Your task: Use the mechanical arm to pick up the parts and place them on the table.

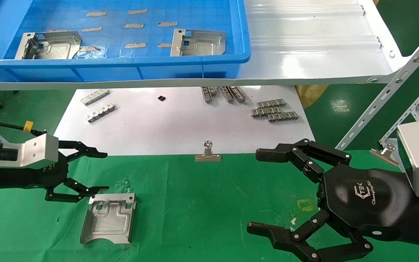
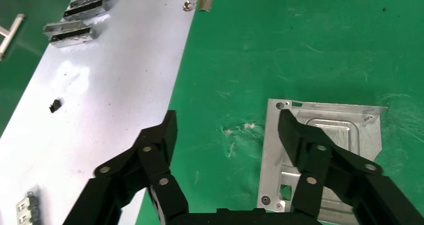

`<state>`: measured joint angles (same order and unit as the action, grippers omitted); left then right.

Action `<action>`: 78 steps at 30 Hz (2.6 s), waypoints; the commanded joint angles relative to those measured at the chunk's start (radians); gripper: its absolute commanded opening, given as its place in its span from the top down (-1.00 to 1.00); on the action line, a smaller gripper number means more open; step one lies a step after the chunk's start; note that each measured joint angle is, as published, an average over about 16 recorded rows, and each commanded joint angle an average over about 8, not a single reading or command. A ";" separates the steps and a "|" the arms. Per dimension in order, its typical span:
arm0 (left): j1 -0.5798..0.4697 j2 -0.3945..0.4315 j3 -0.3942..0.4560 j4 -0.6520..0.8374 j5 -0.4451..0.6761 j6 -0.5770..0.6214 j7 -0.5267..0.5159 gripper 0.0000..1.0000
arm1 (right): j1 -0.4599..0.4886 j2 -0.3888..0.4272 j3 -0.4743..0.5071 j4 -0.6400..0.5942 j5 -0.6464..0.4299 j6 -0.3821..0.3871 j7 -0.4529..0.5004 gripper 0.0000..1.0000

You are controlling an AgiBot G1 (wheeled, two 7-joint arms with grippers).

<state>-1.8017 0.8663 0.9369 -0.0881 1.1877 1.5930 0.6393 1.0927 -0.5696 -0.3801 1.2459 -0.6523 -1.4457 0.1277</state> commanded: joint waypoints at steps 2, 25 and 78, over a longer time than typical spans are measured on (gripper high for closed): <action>0.000 -0.002 -0.003 0.002 -0.008 0.000 -0.013 -1.00 | 0.000 0.000 0.000 0.000 0.000 0.000 0.000 -1.00; 0.186 -0.066 -0.169 -0.306 -0.119 -0.025 -0.214 -1.00 | 0.000 0.000 0.000 0.000 0.000 0.000 0.000 -1.00; 0.753 -0.264 -0.681 -1.239 -0.475 -0.100 -0.844 -1.00 | 0.000 0.000 0.000 0.000 0.000 0.000 0.000 -1.00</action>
